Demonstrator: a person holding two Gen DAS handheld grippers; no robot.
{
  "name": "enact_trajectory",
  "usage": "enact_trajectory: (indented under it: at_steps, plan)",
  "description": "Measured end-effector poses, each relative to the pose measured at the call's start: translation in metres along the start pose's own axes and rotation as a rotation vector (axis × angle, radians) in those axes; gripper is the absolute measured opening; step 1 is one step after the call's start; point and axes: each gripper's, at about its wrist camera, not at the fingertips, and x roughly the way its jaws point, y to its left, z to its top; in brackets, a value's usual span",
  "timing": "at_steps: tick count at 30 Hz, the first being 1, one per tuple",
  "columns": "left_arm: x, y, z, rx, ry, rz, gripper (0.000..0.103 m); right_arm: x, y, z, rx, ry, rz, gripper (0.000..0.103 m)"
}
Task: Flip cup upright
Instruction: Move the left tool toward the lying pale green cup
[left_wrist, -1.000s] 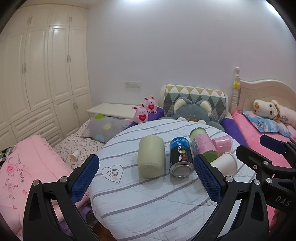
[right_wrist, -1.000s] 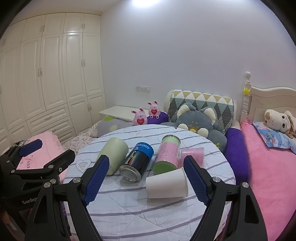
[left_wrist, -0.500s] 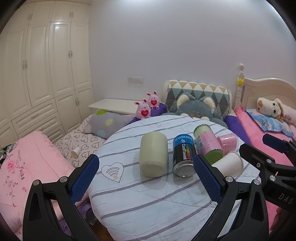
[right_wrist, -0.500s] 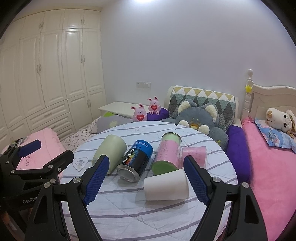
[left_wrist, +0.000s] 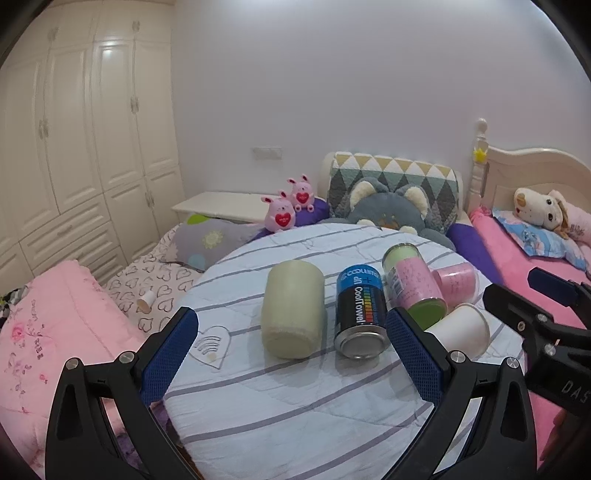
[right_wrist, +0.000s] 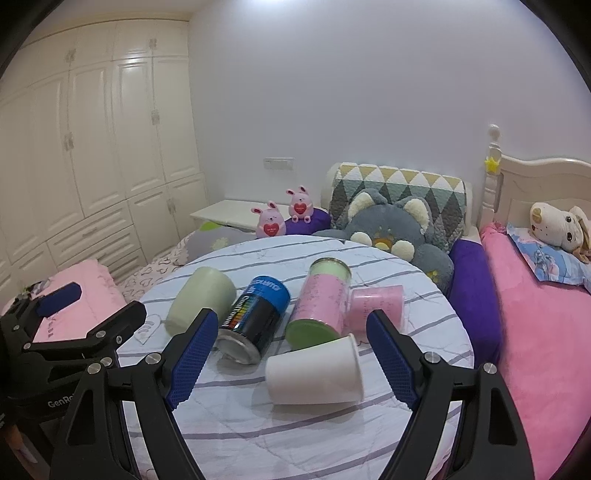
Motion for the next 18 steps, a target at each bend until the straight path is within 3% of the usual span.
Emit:
enact_trajectory:
  at_steps: [11, 18]
  plan:
    - [0.037, -0.024, 0.014, 0.02, 0.028, -0.012, 0.103, 0.031, -0.051, 0.006, 0.154, 0.066, -0.095, 0.084]
    - [0.051, -0.002, 0.017, -0.007, 0.057, 0.019, 0.103, 0.05, -0.042, 0.008, 0.144, 0.092, -0.057, 0.084]
